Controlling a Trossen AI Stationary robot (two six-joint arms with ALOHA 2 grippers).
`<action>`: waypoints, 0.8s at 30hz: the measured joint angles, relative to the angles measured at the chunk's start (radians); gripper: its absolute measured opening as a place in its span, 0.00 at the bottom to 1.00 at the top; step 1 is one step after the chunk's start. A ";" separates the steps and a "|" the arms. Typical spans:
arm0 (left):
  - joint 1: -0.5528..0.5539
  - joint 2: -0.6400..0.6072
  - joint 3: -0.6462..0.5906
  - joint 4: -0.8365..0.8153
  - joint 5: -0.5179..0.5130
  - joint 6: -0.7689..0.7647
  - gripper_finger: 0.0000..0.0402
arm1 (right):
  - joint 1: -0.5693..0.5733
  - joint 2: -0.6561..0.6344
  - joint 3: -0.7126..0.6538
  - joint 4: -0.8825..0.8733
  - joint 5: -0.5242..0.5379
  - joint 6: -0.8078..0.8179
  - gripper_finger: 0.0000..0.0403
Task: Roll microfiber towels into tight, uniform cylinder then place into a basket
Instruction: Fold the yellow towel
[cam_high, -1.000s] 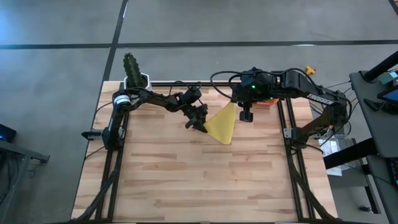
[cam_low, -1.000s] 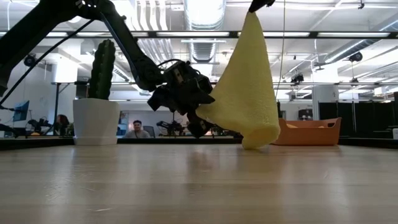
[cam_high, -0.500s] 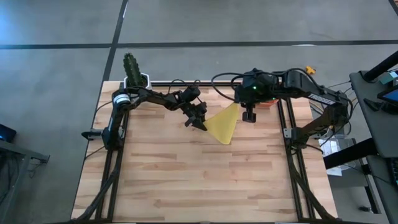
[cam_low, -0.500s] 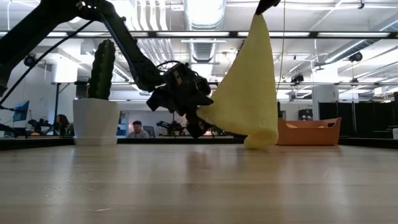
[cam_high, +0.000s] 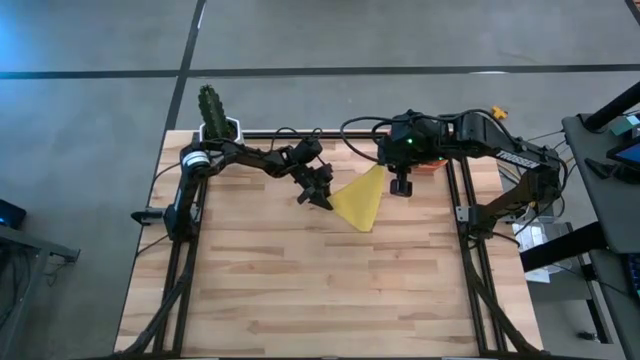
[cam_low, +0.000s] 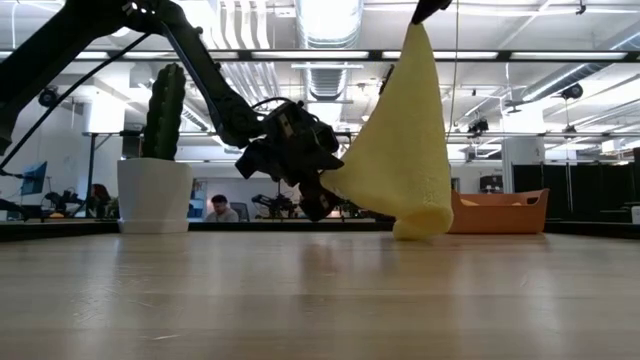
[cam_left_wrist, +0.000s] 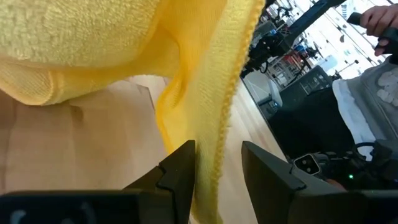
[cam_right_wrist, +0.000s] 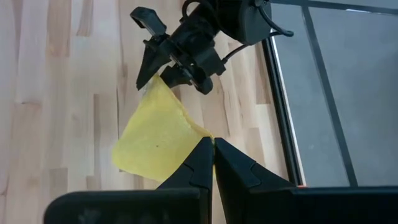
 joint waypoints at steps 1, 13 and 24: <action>0.000 0.000 0.000 0.000 -0.005 0.006 0.29 | 0.000 0.000 0.000 -0.003 0.000 0.000 0.02; 0.010 -0.057 0.000 -0.053 -0.051 0.024 0.02 | -0.007 0.000 0.000 -0.062 0.017 -0.009 0.02; 0.029 -0.283 0.002 -0.436 -0.213 0.199 0.00 | -0.035 0.000 -0.003 -0.065 0.017 -0.063 0.02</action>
